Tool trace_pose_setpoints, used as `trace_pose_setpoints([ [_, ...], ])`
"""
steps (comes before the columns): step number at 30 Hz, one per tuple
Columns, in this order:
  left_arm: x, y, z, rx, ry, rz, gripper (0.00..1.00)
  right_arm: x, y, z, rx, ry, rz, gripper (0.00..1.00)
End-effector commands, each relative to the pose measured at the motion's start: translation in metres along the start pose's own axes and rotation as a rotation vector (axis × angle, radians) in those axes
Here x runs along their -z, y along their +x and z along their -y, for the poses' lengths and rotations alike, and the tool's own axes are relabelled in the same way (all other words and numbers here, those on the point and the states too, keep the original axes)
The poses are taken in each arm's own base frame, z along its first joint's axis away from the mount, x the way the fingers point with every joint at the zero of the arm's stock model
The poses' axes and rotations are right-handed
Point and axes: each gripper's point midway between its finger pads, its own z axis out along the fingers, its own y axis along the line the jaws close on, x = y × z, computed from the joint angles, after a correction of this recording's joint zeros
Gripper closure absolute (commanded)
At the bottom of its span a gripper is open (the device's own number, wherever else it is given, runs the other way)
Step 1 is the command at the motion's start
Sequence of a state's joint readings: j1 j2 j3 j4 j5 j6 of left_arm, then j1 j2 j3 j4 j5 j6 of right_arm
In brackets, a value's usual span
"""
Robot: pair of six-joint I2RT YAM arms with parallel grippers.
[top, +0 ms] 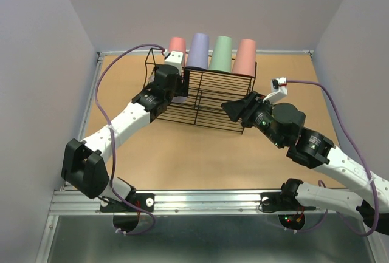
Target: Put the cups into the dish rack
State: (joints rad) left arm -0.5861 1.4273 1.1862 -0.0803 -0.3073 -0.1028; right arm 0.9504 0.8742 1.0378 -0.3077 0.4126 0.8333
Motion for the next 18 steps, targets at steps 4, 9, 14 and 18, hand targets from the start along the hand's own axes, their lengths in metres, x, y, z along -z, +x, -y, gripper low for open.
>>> trace_pose_setpoints([
  [4, 0.009, -0.011, -0.002, -0.014, -0.024, 0.043, 0.19, 0.012, -0.022, -0.013, -0.026, -0.037, 0.058, 0.37],
  [9, 0.014, -0.012, -0.007, -0.015, -0.039, 0.046, 0.06, 0.012, -0.020, -0.011, -0.030, -0.035, 0.054, 0.37],
  [14, 0.021, -0.013, -0.011, -0.015, -0.045, 0.047, 0.01, 0.015, -0.019, -0.010, -0.037, -0.038, 0.050, 0.37],
  [18, 0.032, -0.025, -0.013, 0.001, -0.046, 0.073, 0.01, 0.017, -0.018, -0.008, -0.042, -0.042, 0.045, 0.37],
])
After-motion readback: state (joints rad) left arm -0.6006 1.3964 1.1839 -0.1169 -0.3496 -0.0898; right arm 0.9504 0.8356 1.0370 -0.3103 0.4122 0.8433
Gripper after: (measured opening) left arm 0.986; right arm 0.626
